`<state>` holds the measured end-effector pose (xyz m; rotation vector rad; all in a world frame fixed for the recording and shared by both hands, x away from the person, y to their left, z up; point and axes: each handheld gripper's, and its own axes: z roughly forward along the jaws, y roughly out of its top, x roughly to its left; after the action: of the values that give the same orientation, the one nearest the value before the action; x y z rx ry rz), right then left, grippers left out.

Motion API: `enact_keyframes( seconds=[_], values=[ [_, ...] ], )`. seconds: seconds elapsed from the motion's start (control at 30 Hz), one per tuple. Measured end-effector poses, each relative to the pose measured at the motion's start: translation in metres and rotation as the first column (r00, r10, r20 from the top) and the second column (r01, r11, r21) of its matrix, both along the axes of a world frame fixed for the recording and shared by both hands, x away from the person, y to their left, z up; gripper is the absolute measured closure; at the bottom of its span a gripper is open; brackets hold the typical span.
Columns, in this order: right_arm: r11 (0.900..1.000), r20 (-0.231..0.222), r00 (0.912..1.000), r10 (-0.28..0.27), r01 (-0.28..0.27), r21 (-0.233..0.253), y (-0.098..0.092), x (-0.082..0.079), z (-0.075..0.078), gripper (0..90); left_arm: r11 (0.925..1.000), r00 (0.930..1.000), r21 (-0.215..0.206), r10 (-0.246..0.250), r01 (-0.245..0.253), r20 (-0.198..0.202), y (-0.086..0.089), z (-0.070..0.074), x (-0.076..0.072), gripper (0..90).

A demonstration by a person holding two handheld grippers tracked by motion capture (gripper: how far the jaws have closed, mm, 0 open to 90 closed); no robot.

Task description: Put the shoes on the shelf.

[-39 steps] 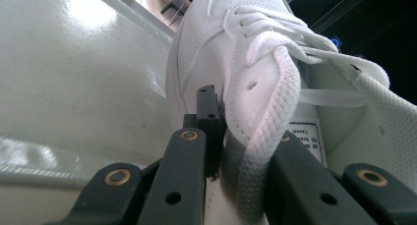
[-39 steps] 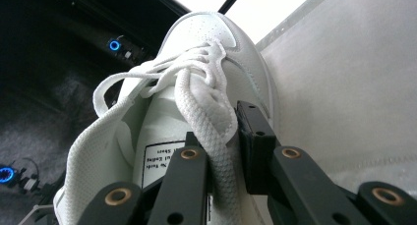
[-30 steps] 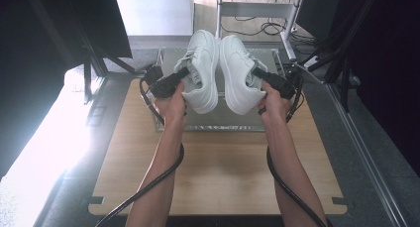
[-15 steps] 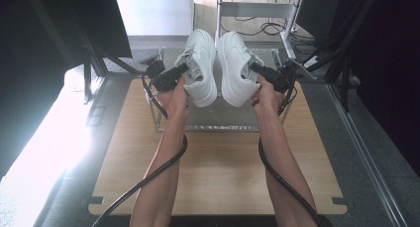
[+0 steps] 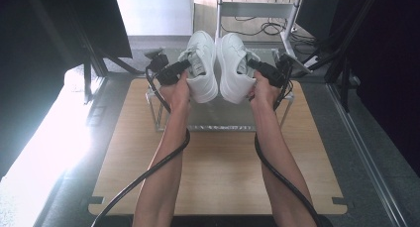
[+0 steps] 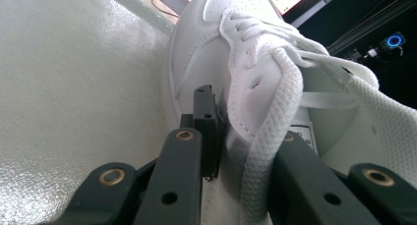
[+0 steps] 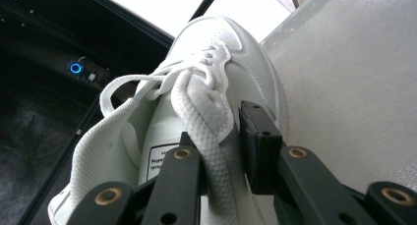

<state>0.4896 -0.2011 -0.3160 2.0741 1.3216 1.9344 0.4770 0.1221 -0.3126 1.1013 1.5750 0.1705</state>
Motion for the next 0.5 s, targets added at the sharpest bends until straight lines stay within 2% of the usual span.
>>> enact_keyframes(
  seconds=[0.17, 0.33, 0.5],
  values=[
    [1.0, 0.0, 1.0, 0.008, -0.008, 0.002, 0.002, 0.002, -0.001, 72.6, 0.9997, 0.9997, 0.017, -0.014, 0.015, -0.019, -0.002, 0.002, 0.004, 77.1],
    [1.0, -0.003, 0.9998, 0.021, -0.021, -0.014, 0.003, 0.004, 0.0, 68.4, 0.9986, 0.9994, 0.043, -0.029, 0.029, -0.02, -0.007, 0.004, 0.008, 71.9],
    [0.999, 0.006, 0.999, 0.044, -0.044, 0.015, 0.001, 0.007, -0.002, 58.9, 0.9974, 0.9979, 0.037, -0.062, 0.062, -0.02, -0.006, 0.004, 0.012, 65.0]
  ],
)
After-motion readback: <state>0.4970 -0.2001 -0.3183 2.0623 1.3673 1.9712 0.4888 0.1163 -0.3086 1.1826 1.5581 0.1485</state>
